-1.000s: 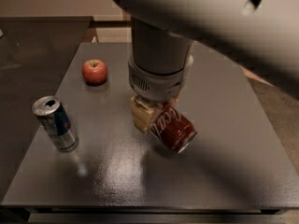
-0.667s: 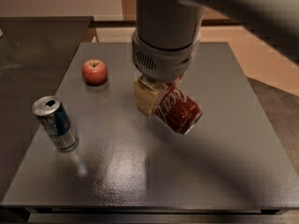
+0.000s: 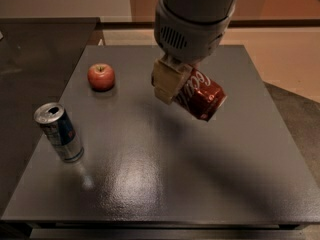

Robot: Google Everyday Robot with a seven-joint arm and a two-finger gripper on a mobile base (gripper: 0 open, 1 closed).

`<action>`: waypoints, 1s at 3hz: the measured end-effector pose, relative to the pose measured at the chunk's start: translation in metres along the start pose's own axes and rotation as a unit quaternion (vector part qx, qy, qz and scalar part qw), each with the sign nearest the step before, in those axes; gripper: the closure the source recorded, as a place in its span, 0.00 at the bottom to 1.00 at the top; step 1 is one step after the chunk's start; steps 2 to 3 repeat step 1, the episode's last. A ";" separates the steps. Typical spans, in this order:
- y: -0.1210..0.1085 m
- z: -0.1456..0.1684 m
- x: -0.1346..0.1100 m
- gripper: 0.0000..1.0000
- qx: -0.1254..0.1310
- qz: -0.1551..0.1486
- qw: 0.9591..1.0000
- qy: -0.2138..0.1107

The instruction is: Pick coke can

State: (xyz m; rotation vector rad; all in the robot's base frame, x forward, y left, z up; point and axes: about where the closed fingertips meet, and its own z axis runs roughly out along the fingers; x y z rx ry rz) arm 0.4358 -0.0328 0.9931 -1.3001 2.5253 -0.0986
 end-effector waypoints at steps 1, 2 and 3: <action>0.002 -0.009 -0.005 1.00 0.008 -0.006 1.000 -0.014; 0.002 -0.009 -0.005 1.00 0.008 -0.006 1.000 -0.014; 0.002 -0.009 -0.005 1.00 0.008 -0.006 1.000 -0.014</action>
Offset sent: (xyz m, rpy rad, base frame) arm 0.0000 0.0000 0.0000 0.0000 0.0000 0.0000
